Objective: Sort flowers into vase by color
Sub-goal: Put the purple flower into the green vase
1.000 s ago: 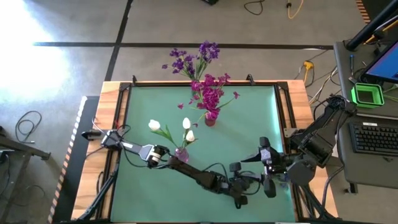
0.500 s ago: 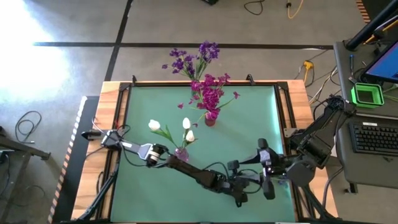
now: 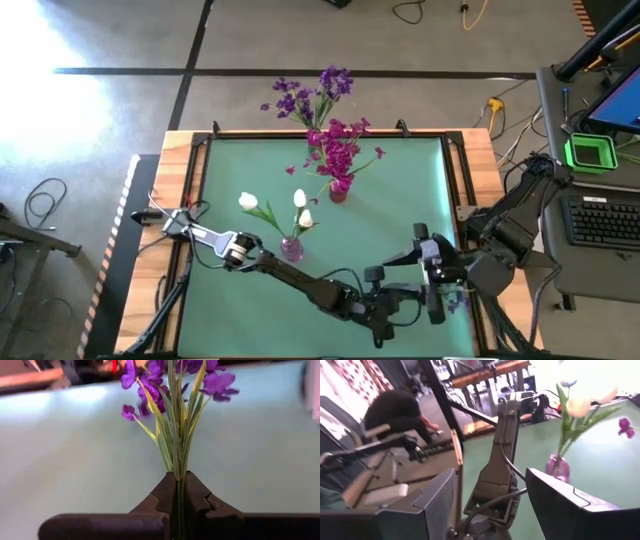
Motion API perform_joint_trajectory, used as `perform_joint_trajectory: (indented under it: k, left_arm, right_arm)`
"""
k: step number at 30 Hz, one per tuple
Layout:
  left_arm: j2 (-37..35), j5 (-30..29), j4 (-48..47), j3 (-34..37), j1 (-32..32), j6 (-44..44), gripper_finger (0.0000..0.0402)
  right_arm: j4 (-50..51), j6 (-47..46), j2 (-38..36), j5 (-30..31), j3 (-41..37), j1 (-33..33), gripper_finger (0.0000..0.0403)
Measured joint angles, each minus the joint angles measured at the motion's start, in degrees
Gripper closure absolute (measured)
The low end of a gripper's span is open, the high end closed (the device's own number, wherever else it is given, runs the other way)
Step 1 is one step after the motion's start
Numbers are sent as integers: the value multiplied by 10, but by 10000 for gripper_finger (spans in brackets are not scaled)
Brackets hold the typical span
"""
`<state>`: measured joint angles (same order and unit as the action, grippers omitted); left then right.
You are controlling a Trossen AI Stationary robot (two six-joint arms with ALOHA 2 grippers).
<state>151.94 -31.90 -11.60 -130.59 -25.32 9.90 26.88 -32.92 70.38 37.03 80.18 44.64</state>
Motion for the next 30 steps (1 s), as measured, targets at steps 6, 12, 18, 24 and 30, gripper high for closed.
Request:
perform_joint_trajectory:
  k: [6, 12, 18, 24, 30]
  left_arm:
    - [-47, -2, 1, 57, -16, 0, 402]
    - [-150, -26, 103, 213, -37, 5, 401]
    - [-273, -32, 211, 381, -60, -11, 401]
    - [-370, -40, 277, 473, -94, -36, 401]
    - [-433, -41, 270, 524, -127, -38, 401]
  right_arm:
    - [-43, 8, -6, 0, 0, 0, 170]
    - [-54, 21, -6, -1, 0, 0, 170]
    - [-87, 61, -15, 0, 0, 0, 170]
    - [-139, 126, -37, 1, 1, 0, 170]
    - [-186, 168, -67, 4, 1, 0, 170]
